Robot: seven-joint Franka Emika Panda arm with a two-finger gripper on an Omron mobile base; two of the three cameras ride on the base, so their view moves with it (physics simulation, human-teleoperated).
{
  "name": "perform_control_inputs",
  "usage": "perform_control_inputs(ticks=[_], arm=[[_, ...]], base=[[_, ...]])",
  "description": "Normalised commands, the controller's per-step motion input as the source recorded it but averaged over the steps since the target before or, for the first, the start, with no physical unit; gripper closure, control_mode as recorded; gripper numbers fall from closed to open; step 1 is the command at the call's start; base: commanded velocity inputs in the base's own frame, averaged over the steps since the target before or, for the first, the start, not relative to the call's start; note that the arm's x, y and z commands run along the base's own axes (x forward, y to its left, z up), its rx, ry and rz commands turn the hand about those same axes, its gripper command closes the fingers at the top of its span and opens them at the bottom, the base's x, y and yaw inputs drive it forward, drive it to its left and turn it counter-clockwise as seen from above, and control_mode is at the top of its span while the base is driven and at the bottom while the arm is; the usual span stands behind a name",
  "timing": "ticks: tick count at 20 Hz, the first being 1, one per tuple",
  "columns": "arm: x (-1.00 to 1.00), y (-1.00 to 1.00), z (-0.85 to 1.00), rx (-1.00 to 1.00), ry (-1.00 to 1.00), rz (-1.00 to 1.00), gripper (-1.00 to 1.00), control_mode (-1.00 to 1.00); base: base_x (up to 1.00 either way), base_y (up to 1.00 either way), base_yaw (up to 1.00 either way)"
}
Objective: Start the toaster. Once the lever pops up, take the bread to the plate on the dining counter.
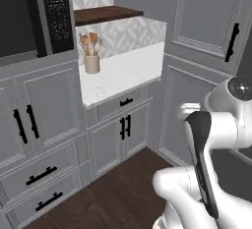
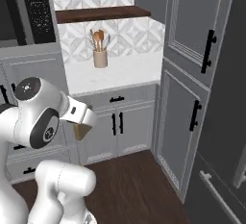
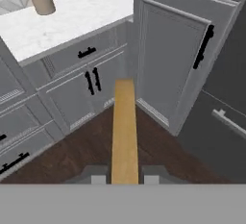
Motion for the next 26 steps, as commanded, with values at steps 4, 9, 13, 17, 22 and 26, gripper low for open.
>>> perform_control_inputs(ticks=[4, 9, 13, 17, 22, 26], arm=[[0.00, 0.00, 0.00, 0.00, 0.00, 0.00, 1.00, 1.00], [0.00, 0.00, 0.00, 0.00, 0.00, 0.00, 1.00, 1.00], [0.00, 0.00, 0.00, 0.00, 0.00, 0.00, 1.00, 1.00], [0.00, 0.00, 0.00, 0.00, 0.00, 0.00, 1.00, 1.00], [0.00, 0.00, 0.00, 0.00, 0.00, 0.00, 1.00, 1.00], [0.00, 0.00, 0.00, 0.00, 0.00, 0.00, 1.00, 1.00]], base=[[-0.12, 0.04, 0.96], [-0.09, 0.79, 0.80], [-0.04, 1.00, 0.51], [0.00, 1.00, 0.35], [0.02, 1.00, 0.27], [0.27, 1.00, 0.10]])
